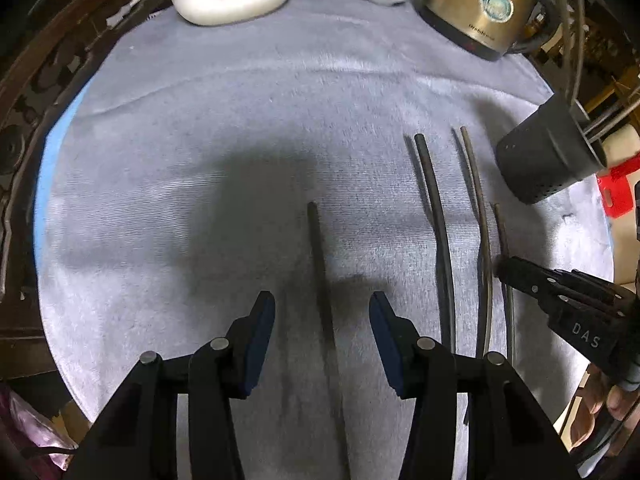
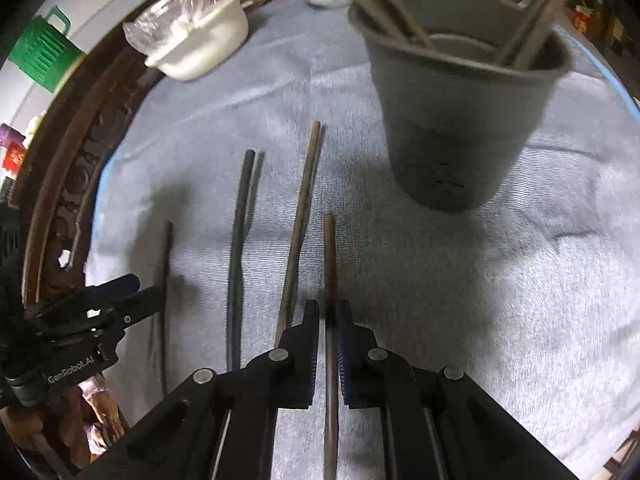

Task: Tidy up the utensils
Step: 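Close the left tool on a dark chopstick while the right tool grasps another, then lift both held chopsticks and carry them above the grey holder cup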

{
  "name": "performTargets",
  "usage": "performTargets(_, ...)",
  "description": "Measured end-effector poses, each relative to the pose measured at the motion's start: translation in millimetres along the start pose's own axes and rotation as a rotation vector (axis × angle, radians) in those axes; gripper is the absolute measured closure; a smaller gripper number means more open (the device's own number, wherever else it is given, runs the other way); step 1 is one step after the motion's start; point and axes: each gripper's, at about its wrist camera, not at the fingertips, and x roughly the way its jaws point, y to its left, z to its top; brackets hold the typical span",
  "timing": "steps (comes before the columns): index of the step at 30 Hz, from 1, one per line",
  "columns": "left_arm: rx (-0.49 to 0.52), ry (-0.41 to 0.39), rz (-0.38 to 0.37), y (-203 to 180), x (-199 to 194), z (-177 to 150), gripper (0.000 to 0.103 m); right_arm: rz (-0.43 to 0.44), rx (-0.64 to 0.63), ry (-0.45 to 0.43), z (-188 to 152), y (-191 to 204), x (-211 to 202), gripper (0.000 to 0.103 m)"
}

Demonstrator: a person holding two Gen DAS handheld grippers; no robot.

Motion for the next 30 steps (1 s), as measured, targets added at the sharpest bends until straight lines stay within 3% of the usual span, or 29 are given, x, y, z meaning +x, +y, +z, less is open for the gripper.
performTargets(4, 0.015, 0.025, 0.014, -7, 16, 11, 0.064, -0.025, -0.035, 0.032, 9, 8, 5, 0.095)
performTargets(5, 0.015, 0.031, 0.023, -7, 17, 13, 0.072, -0.030, -0.047, 0.040, 11, 10, 6, 0.095)
performTargets(6, 0.014, 0.027, 0.023, -7, 17, 15, 0.093, -0.034, -0.058, 0.045, 13, 11, 7, 0.095)
performTargets(7, 0.015, 0.038, 0.009, -5, 18, 16, 0.096, -0.034, -0.064, 0.050, 14, 11, 8, 0.095)
performTargets(12, 0.000, 0.039, -0.047, 5, 18, 20, 0.097, -0.019, -0.059, 0.039, 15, 11, 9, 0.097)
performTargets(16, -0.054, -0.003, -0.115, 27, 1, 9, 0.097, 0.021, -0.015, -0.030, -1, -5, -8, 0.097)
performTargets(22, -0.136, -0.237, -0.186, 46, -47, -8, 0.097, 0.065, 0.059, -0.289, -28, -16, -68, 0.097)
performTargets(24, -0.164, -0.318, -0.174, 48, -63, -14, 0.097, 0.047, 0.067, -0.397, -35, -16, -90, 0.097)
performTargets(28, -0.227, -0.507, -0.137, 49, -90, -17, 0.097, -0.002, 0.088, -0.716, -59, -18, -145, 0.097)
performTargets(30, -0.247, -0.615, -0.107, 48, -101, -17, 0.097, -0.023, 0.096, -0.813, -66, -17, -156, 0.097)
